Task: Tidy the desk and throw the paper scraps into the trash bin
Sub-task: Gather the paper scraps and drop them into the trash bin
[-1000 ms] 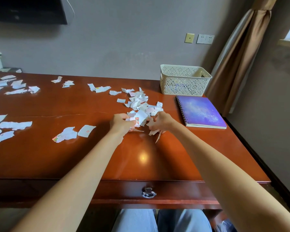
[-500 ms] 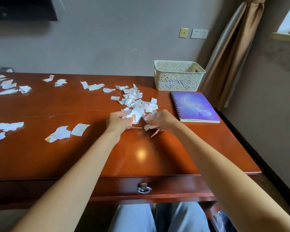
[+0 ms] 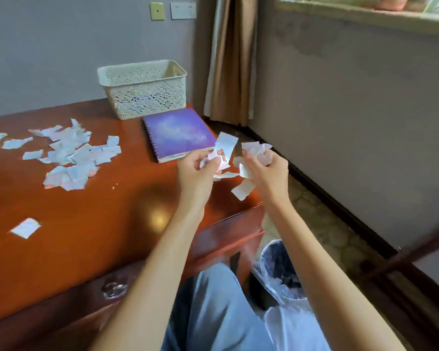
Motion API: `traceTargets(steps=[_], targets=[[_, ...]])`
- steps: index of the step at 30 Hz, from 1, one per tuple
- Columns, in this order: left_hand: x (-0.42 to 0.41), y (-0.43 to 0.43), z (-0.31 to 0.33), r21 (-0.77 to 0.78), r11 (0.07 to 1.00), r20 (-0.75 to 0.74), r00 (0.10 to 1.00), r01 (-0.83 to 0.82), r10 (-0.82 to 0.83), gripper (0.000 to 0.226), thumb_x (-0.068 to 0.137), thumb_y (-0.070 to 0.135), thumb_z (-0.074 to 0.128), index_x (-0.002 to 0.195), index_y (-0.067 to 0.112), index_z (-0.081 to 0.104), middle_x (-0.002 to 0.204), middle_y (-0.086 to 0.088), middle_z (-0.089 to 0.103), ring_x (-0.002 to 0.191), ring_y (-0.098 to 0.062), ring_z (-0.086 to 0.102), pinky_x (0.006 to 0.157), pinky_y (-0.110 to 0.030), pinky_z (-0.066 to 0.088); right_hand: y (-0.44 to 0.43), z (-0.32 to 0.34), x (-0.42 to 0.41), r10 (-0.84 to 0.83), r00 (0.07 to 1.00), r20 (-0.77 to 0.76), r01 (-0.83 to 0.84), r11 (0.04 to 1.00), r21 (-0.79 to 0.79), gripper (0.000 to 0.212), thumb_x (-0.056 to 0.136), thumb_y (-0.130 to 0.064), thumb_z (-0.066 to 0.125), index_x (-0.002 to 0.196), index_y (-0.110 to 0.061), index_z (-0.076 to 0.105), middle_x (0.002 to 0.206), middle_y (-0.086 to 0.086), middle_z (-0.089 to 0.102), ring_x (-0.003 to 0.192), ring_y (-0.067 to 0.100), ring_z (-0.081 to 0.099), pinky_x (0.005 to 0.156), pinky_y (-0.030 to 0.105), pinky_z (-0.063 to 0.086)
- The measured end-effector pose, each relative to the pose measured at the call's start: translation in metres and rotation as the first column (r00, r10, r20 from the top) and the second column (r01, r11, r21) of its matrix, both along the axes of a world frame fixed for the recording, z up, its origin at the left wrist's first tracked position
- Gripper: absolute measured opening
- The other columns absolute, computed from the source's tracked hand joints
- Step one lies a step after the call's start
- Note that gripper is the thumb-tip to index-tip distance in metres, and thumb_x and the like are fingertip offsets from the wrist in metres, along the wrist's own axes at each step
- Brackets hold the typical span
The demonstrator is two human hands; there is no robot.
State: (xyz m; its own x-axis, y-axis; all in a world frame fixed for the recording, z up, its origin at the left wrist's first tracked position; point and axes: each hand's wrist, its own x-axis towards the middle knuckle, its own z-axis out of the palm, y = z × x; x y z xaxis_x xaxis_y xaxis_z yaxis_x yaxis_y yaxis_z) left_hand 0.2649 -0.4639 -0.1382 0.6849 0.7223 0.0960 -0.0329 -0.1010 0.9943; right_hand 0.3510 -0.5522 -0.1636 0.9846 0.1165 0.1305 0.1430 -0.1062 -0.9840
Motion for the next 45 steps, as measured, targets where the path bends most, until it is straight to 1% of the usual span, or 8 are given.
traceTargets(steps=[8,11,18,23,35,37,40,45], targets=[[0.061,-0.137,-0.072,0.073,0.966,-0.105,0.965,0.249,-0.240,0.023,0.079,0.014,0.060,0.064,0.030,0.054,0.061,0.009,0.058,0.060,-0.008,0.055,0.058,-0.019,0.041,-0.147,-0.072,0.033,-0.298,0.949,-0.100,0.288,0.952,-0.105,0.041,0.082,-0.027,0.064,0.071,0.010,0.053,0.063,0.005,0.052,0.060,0.014,0.042,0.056,0.027,0.035],[0.082,-0.170,-0.102,0.097,0.930,-0.233,0.916,0.355,-0.325,0.009,0.082,0.012,0.062,0.074,0.016,0.062,0.064,0.005,0.058,0.060,-0.009,0.053,0.054,-0.010,0.037,-0.185,-0.116,0.041,-0.370,0.908,-0.196,0.337,0.924,-0.180,0.039,0.081,-0.024,0.062,0.058,-0.003,0.039,0.059,0.003,0.040,0.056,0.012,0.033,0.053,0.027,0.028],[0.135,-0.204,-0.205,-0.030,0.904,-0.596,0.718,0.427,-0.359,0.014,0.086,0.011,0.060,0.093,0.001,0.067,0.080,-0.005,0.060,0.074,-0.020,0.052,0.048,-0.013,0.036,-0.225,-0.225,0.069,-0.368,0.809,-0.458,0.199,0.906,-0.375,0.036,0.082,-0.026,0.063,0.060,-0.010,0.040,0.058,0.004,0.038,0.056,0.015,0.033,0.047,0.026,0.027],[0.165,-0.202,-0.271,-0.078,0.886,-0.775,0.531,0.457,-0.342,0.015,0.083,-0.002,0.049,0.080,0.007,0.061,0.076,-0.006,0.053,0.077,-0.022,0.049,0.066,-0.030,0.044,-0.230,-0.290,0.096,-0.281,0.712,-0.644,-0.006,0.914,-0.405,0.047,0.090,-0.019,0.058,0.054,-0.014,0.029,0.054,0.000,0.035,0.039,0.009,0.036,0.027,0.010,0.023],[0.207,-0.198,-0.379,-0.329,0.830,-0.874,0.187,0.451,-0.448,0.041,0.087,-0.011,0.044,0.056,0.017,0.047,0.086,-0.010,0.049,0.083,-0.022,0.044,0.073,-0.026,0.038,-0.232,-0.406,0.134,-0.283,0.313,-0.907,-0.006,0.954,-0.300,0.019,0.085,0.000,0.060,0.070,-0.006,0.050,0.085,0.011,0.055,0.075,0.022,0.059,0.067,0.024,0.056],[0.206,-0.198,-0.384,-0.367,0.828,-0.862,0.180,0.423,-0.474,0.030,0.087,-0.013,0.045,0.070,0.006,0.060,0.096,-0.010,0.052,0.088,-0.022,0.046,0.077,-0.024,0.036,-0.228,-0.417,0.131,-0.292,0.301,-0.908,0.018,0.954,-0.301,0.010,0.087,0.001,0.051,0.082,-0.001,0.060,0.078,0.009,0.053,0.077,0.022,0.056,0.085,0.037,0.055],[0.199,-0.197,-0.387,-0.403,0.818,-0.842,0.183,0.411,-0.507,0.043,0.091,-0.011,0.038,0.127,0.005,0.055,0.132,-0.013,0.052,0.111,-0.028,0.052,0.083,-0.026,0.043,-0.227,-0.427,0.126,-0.304,0.324,-0.896,-0.033,0.943,-0.332,0.023,0.089,-0.005,0.039,0.099,-0.005,0.060,0.080,0.006,0.051,0.071,0.019,0.050,0.077,0.034,0.047],[0.196,-0.193,-0.376,-0.462,0.795,-0.806,0.187,0.392,-0.561,0.057,0.092,-0.014,0.027,0.138,0.015,0.045,0.139,-0.014,0.043,0.119,-0.029,0.051,0.100,-0.031,0.043,-0.227,-0.412,0.119,-0.313,0.409,-0.857,-0.106,0.917,-0.385,0.034,0.090,-0.004,0.038,0.117,-0.003,0.060,0.105,0.012,0.058,0.089,0.027,0.052,0.064,0.028,0.042]])
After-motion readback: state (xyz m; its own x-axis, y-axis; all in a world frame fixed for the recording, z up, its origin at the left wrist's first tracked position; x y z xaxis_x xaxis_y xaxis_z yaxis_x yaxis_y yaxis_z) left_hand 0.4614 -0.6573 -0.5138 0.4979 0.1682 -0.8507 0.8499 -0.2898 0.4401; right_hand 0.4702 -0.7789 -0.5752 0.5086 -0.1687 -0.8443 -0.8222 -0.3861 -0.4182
